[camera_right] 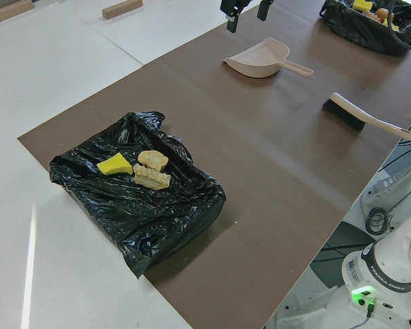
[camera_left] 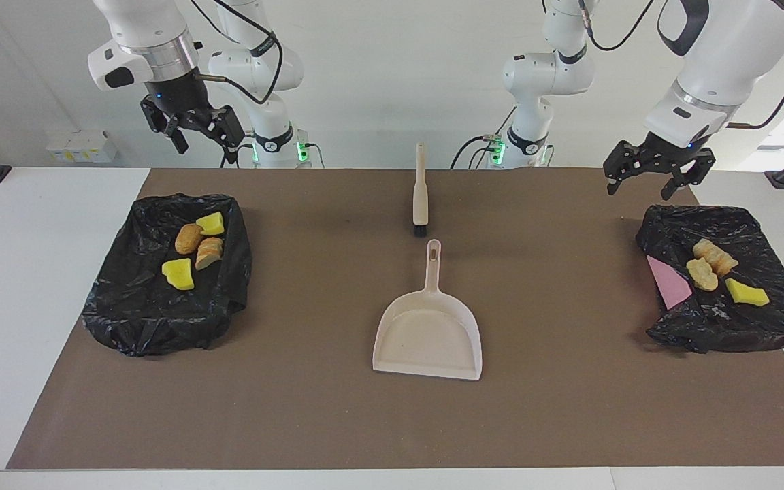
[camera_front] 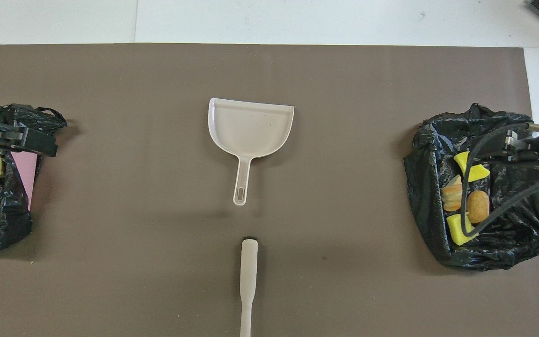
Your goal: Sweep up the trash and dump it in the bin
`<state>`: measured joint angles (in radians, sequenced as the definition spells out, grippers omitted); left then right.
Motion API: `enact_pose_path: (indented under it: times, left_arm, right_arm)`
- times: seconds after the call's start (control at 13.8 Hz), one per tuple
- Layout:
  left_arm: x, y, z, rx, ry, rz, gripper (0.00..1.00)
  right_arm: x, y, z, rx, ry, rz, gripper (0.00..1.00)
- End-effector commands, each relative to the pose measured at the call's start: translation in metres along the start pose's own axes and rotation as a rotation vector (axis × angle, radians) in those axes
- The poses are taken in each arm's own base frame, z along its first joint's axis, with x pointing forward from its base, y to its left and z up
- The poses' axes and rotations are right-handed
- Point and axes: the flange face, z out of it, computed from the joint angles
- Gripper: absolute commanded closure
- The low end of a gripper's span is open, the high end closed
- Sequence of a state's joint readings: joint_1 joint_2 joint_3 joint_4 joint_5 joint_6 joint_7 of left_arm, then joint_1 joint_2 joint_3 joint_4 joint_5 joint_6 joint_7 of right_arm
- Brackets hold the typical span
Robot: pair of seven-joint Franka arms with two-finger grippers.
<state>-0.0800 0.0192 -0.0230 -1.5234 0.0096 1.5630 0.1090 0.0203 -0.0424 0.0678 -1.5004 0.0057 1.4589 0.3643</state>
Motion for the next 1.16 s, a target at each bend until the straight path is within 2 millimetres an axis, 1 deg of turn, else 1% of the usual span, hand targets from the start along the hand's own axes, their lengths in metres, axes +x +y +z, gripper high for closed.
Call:
enact_pose_path:
  times: [0.0, 0.29, 1.08]
  left_arm:
    - [-0.0059, -0.0018, -0.0059, 0.0, 0.01, 0.016, 0.0]
    - [-0.0048, -0.0017, -0.0063, -0.001, 0.017, 0.013, 0.0]
    - [-0.007, -0.0014, -0.0046, -0.002, 0.006, 0.017, 0.0]
  right_arm:
    - [-0.004, 0.0024, -0.0001, 0.023, 0.007, -0.02, 0.0]
    - [-0.0042, 0.0018, 0.0006, 0.021, 0.006, -0.049, 0.0]
    - [-0.0052, 0.002, 0.0014, 0.019, -0.003, -0.051, 0.0]
